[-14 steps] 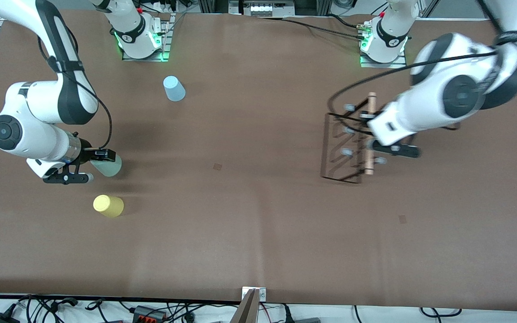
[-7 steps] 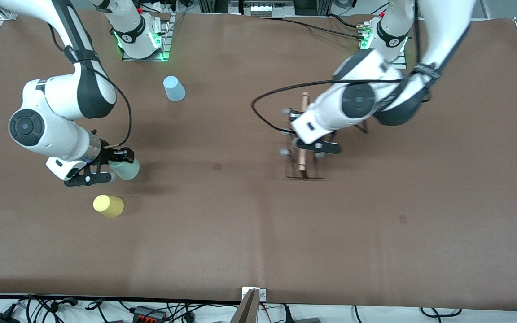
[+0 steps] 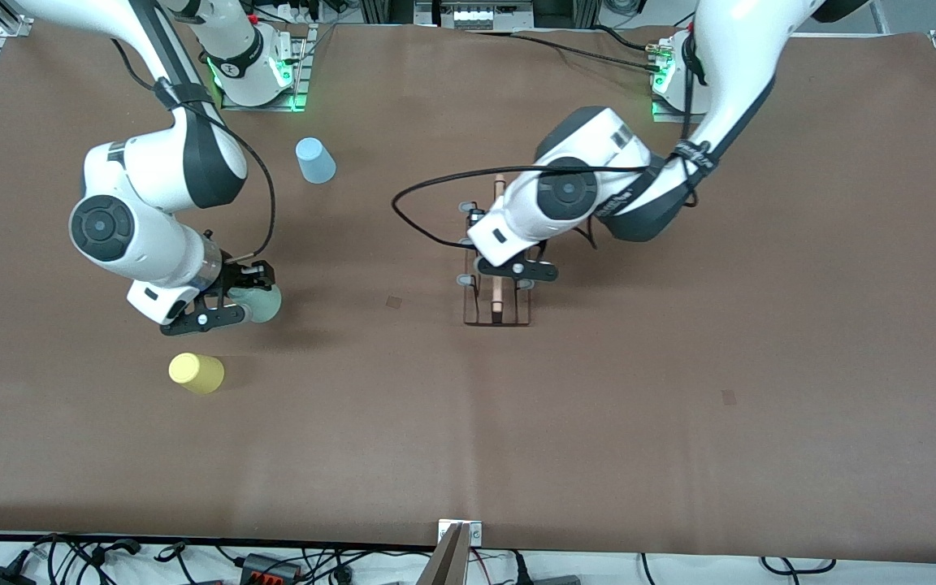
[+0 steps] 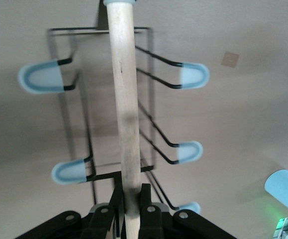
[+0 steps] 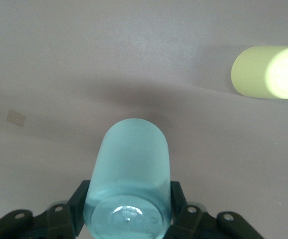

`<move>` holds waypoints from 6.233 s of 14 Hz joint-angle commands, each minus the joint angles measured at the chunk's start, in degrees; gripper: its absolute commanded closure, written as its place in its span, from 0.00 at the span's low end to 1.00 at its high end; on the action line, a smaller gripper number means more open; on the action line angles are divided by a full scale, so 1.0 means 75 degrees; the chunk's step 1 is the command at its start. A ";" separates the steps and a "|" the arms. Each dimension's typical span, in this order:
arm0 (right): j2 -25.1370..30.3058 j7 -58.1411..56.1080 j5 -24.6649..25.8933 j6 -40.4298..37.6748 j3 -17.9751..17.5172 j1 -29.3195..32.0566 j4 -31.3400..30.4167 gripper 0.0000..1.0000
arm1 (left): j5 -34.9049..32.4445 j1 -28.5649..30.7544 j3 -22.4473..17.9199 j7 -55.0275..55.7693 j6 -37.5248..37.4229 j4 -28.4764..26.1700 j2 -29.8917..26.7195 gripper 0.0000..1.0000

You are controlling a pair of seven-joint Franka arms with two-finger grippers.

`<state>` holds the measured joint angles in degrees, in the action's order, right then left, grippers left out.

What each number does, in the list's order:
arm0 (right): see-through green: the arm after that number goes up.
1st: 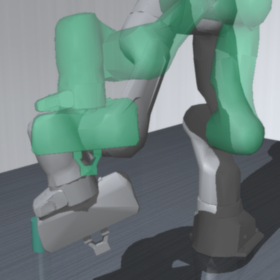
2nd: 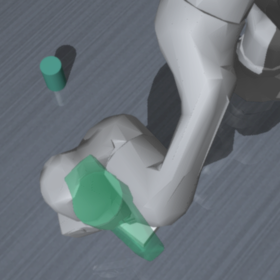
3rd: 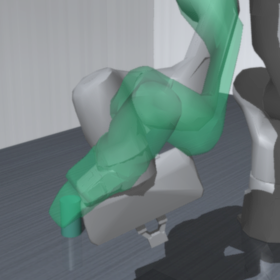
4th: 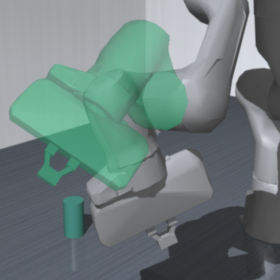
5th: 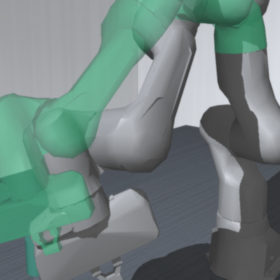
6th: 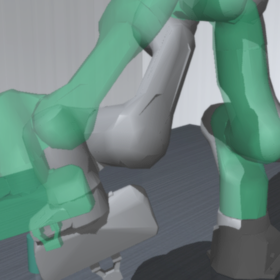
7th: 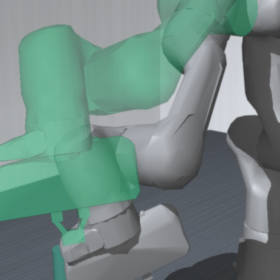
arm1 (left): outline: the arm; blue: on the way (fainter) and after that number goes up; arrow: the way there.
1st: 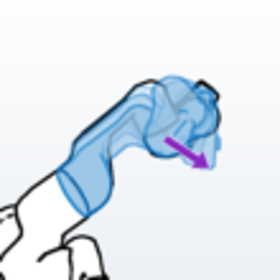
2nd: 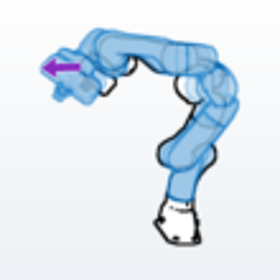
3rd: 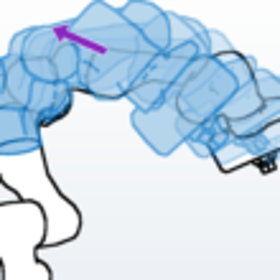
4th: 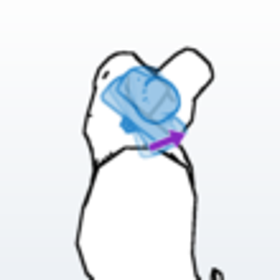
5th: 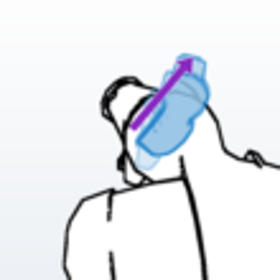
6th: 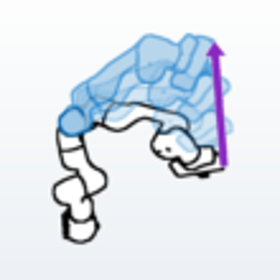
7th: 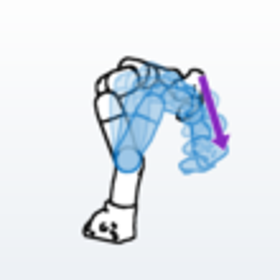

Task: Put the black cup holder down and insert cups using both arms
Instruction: 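Lower the black rack onto the table middle with the left gripper, then open the left gripper off the rack while the right gripper carries the cup, then hang the teal cup on a rack hook with the right gripper, then release the teal cup and move the right gripper to the yellow cup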

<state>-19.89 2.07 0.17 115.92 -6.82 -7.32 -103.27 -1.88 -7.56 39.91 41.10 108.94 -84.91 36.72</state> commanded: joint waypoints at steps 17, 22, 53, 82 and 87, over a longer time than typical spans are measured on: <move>-0.0301 0.0309 -0.0093 -0.0866 -0.0005 -0.0360 0.0797 0.69 | -0.0160 -0.0527 -0.0340 0.0415 0.0077 0.0470 0.0565 0.93; -0.0359 0.0356 -0.0093 -0.0877 -0.0005 -0.0395 0.0774 0.69 | -0.0055 -0.0259 -0.0352 0.0718 -0.0122 0.0517 0.0309 0.58; -0.1203 0.3169 -0.1734 -0.1405 -0.0017 -0.3946 0.2356 0.69 | -0.0536 0.2056 -0.3428 -0.3628 -0.3193 -0.0033 -0.4076 0.00; -0.1402 0.4447 -0.0611 -0.2412 0.2031 -0.3877 0.3645 0.00 | 0.0391 0.1079 -0.5098 -0.4366 -0.3181 -0.0678 -0.4580 0.00; -0.1776 0.3886 -0.0539 -0.1911 0.2280 -0.1969 0.3645 0.00 | 0.0391 0.1079 -0.5098 -0.4366 -0.3193 -0.0678 -0.4580 0.00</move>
<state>-31.60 33.22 -4.12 99.59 11.00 -26.98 -76.38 0.03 0.58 1.67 7.77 85.29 -88.99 3.57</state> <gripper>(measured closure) 0.000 0.000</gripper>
